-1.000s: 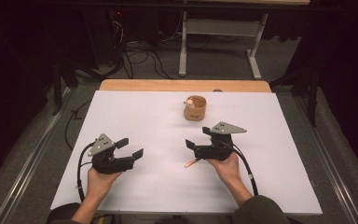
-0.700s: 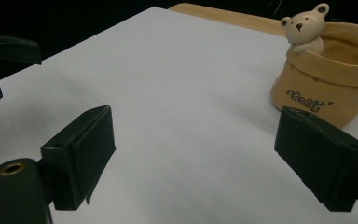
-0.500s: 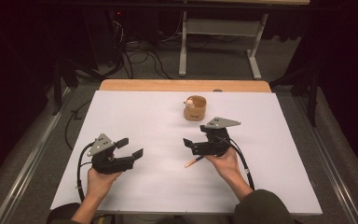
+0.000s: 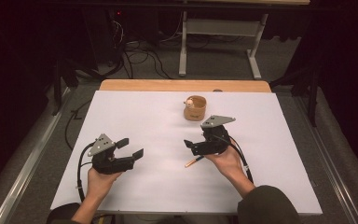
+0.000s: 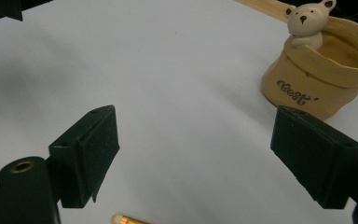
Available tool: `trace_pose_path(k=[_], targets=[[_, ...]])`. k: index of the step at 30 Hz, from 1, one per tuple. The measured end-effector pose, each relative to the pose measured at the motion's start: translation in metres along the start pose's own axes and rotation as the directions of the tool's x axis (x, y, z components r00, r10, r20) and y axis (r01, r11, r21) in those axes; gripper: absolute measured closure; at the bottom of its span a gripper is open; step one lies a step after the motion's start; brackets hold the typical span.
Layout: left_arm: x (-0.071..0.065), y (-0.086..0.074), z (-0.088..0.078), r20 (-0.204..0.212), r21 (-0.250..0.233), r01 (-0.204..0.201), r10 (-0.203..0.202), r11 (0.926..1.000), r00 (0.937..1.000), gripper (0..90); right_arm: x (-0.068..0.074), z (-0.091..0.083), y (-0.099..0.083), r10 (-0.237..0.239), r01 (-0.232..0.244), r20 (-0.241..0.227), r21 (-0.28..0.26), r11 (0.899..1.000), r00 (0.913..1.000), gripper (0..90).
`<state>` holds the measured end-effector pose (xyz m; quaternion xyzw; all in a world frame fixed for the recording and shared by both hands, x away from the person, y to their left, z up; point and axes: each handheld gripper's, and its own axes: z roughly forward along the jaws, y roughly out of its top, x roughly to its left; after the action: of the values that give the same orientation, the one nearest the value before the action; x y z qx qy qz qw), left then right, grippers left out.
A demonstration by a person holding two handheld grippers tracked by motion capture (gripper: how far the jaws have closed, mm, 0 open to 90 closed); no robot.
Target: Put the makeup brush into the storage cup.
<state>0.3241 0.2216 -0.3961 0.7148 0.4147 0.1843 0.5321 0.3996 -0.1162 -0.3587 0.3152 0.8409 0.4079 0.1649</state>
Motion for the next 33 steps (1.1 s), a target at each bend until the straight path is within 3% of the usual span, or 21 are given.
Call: trace_pose_path(k=[12,17,20,24,33], targets=[[0.000,0.000,0.000,0.000,0.000,-0.001,0.001,1.0000,1.0000,24.7,-0.001,-0.003,0.009,-0.043,0.043,-0.008,0.052,0.998,0.9990,17.8],[0.001,0.000,-0.001,-0.003,-0.001,0.002,-0.002,1.0000,1.0000,24.7,-0.002,-0.003,0.010,-0.037,0.038,-0.017,0.076,0.996,0.9992,18.7],[0.000,0.000,0.000,-0.002,0.001,0.001,-0.001,1.0000,1.0000,24.7,-0.003,-0.004,0.012,-0.057,0.059,-0.021,0.097,0.994,0.9982,19.4],[0.000,0.000,-0.001,-0.001,-0.002,0.001,-0.001,1.0000,1.0000,24.7,-0.004,-0.004,0.015,-0.048,0.050,-0.020,0.145,0.988,0.9987,20.2],[0.000,0.000,0.000,-0.003,0.003,-0.001,0.001,1.0000,1.0000,24.7,-0.004,-0.006,0.022,-0.103,0.105,-0.017,0.196,0.975,0.9945,20.7]])
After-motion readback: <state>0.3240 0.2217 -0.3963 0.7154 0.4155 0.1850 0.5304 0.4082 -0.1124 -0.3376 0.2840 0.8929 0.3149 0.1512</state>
